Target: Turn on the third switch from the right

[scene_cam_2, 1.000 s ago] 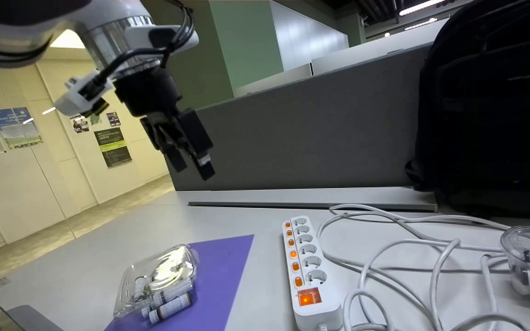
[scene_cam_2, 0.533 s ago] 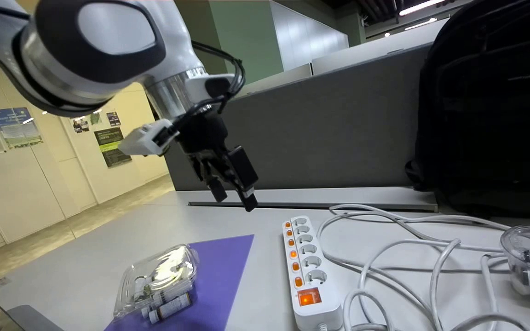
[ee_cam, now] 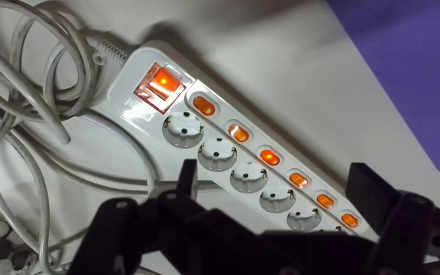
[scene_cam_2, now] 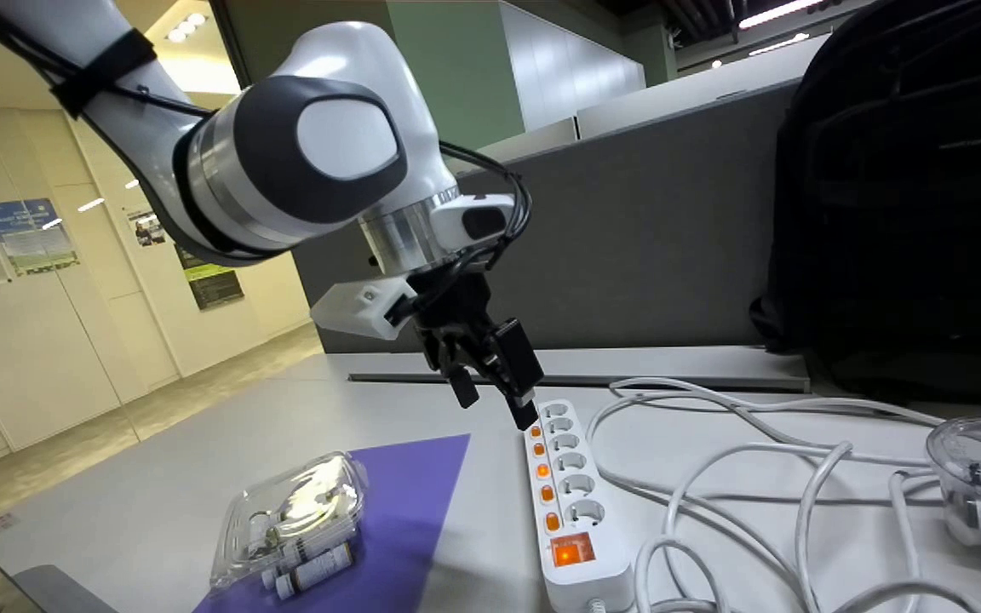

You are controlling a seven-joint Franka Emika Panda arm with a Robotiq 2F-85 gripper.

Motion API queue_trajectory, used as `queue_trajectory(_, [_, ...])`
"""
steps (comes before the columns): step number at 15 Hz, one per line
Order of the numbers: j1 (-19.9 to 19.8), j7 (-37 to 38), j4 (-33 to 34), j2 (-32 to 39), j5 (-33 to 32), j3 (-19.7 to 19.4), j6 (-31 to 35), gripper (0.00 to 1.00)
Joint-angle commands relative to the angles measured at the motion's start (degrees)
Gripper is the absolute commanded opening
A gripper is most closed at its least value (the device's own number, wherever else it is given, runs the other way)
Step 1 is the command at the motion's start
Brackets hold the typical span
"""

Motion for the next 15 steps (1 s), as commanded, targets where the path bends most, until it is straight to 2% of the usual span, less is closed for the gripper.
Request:
queue_trajectory(1, [2.13, -0.83, 0.25, 0.15, 1.02, -2.04, -0.14, 1.0])
queue_trajectory(3, [2.83, 1.51, 0.4, 0.39, -1.14, -3.01, 0.12, 1.0])
queue_trajectory(7, [3.84, 1.17, 3.54, 4.32, 0.91, -4.02, -1.82, 1.0])
queue_trajectory(8, [3.96, 0.72, 4.06, 5.25, 1.6, -4.0, -1.7, 0.75])
queue_trajectory(10, [4.67, 1.05, 5.47, 7.32, 1.66, -4.71, -1.43, 0.67])
queue_trajectory(15, [5.9, 1.29, 9.47, 12.27, 2.78, -6.32, -0.34, 0.31])
